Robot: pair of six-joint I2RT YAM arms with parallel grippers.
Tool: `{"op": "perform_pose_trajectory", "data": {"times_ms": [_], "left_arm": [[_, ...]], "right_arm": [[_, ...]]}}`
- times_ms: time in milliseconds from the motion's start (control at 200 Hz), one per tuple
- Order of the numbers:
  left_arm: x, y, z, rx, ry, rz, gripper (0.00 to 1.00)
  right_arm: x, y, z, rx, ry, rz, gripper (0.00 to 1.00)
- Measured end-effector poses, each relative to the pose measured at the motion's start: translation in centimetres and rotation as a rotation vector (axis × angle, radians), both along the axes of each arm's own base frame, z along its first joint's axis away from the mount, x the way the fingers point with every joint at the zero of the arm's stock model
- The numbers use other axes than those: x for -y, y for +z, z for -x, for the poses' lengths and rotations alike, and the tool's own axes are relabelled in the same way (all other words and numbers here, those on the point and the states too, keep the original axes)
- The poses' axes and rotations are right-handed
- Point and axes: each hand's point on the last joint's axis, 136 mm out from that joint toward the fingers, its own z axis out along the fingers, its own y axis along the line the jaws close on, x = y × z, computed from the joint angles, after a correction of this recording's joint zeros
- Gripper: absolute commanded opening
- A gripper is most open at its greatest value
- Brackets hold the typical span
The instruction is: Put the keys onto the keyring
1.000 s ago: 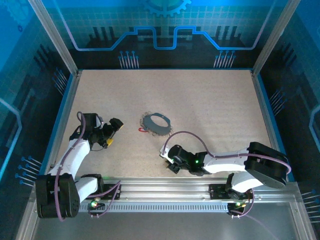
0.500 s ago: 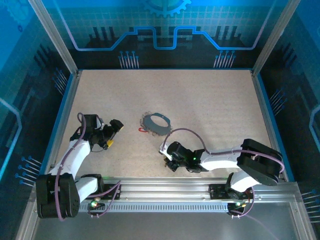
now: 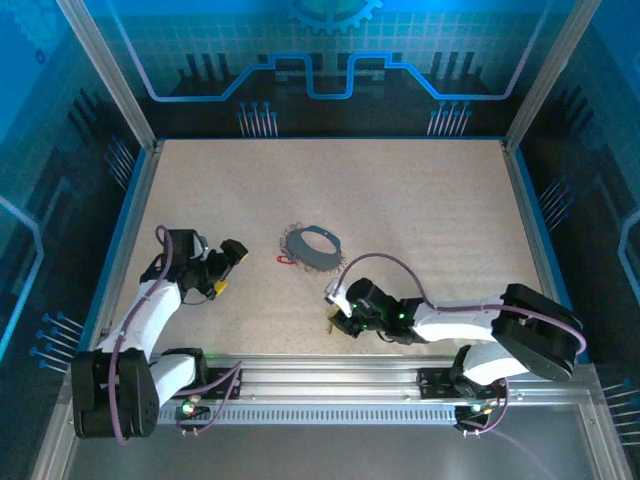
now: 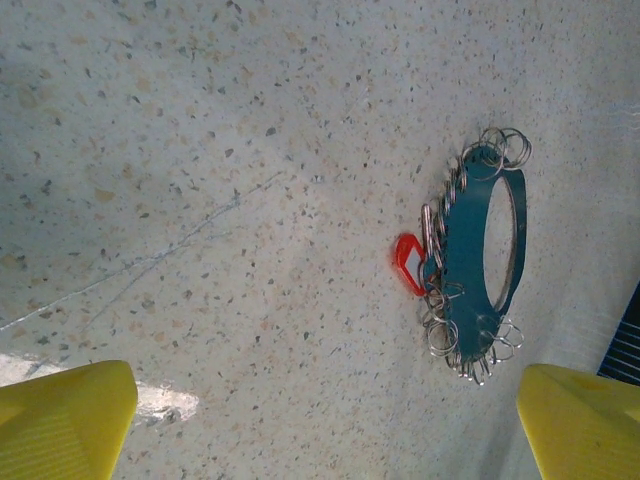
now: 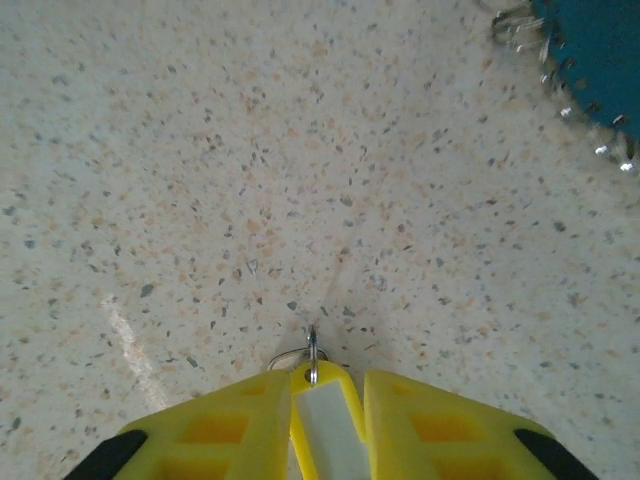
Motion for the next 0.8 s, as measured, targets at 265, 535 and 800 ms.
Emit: {"op": "perform_pose_trajectory", "data": {"times_ms": [265,535,800], "left_arm": [[0.3,2.6,-0.7,0.048,-0.059,-0.035,0.99],[0.8,5.7,-1.6,0.145,-0.155,-0.091,0.99],[0.6,5.3,-1.0,0.133,-0.179,-0.119,0.99]], "right_arm": [[1.5,4.6,-3.6,0.012,-0.053,-0.119,0.39],[0.5,8.3,-10.0,-0.087,-0.158,-0.091,0.40],[-3.4,5.4,-10.5,-0.248,-0.270,0.097,0.33]]}}
